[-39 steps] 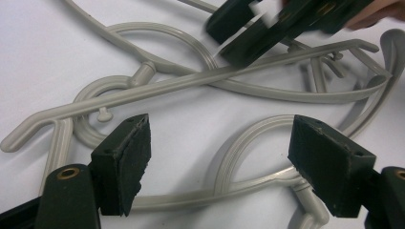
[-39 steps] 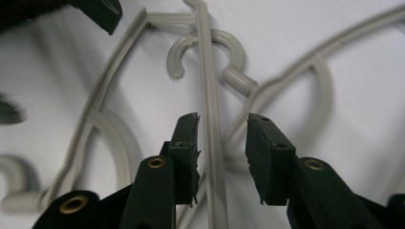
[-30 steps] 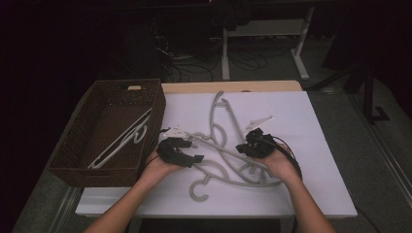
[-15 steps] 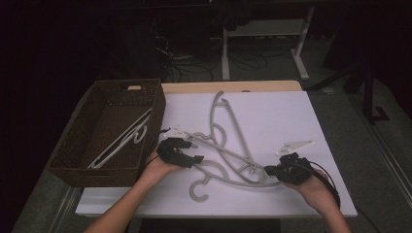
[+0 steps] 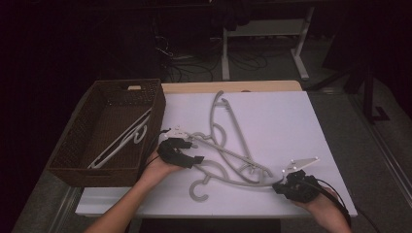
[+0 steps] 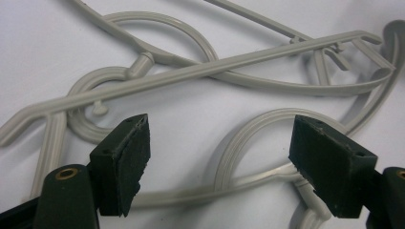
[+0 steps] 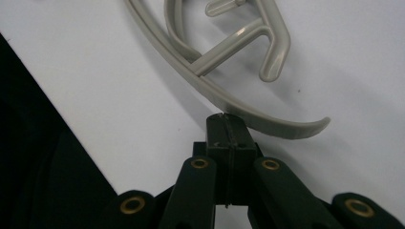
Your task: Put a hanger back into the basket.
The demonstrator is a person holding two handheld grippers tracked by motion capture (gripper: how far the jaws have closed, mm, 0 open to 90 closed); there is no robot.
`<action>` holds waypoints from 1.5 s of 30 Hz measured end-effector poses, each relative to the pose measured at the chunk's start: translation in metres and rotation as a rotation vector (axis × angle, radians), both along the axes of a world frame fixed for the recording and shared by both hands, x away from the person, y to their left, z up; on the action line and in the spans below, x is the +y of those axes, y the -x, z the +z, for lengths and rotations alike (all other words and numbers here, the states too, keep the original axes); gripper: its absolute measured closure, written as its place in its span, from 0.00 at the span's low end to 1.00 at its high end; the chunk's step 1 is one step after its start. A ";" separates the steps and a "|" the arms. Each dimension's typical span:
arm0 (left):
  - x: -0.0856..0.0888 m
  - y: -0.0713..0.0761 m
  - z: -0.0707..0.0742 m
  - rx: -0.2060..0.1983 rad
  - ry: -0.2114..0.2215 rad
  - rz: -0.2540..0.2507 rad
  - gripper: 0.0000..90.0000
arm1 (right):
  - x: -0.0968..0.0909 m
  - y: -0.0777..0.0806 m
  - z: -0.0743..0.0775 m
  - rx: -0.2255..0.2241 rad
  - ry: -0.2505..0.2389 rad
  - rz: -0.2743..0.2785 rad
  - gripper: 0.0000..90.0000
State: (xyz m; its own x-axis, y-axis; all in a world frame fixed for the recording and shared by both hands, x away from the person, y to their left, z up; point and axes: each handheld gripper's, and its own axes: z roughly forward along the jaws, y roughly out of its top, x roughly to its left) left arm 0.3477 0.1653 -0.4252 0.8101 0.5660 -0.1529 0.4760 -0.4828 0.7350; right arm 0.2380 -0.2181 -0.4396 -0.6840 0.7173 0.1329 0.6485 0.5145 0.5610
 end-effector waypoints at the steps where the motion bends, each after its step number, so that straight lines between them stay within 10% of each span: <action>1: 0.000 0.000 0.000 0.000 -0.001 0.000 0.24 | 0.000 -0.002 0.000 -0.003 0.003 -0.001 0.99; 23: -0.002 0.000 -0.002 0.011 -0.003 -0.025 0.24 | -0.002 -0.091 0.006 -0.069 0.044 -0.123 0.99; 29: -0.003 0.001 -0.002 0.017 -0.009 -0.055 0.24 | -0.001 -0.087 0.018 -0.106 -0.007 -0.133 0.99; 45: 0.006 0.016 0.000 0.024 0.006 -0.060 0.24 | 0.094 -0.074 0.017 -0.073 -0.116 0.179 0.85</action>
State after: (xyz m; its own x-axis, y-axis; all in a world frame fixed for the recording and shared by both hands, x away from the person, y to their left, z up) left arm 0.3315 0.1715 -0.4256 0.8386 0.5155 -0.1761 0.4639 -0.5064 0.7269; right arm 0.3118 -0.1239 -0.4224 -0.8102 0.5659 0.1529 0.5077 0.5470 0.6656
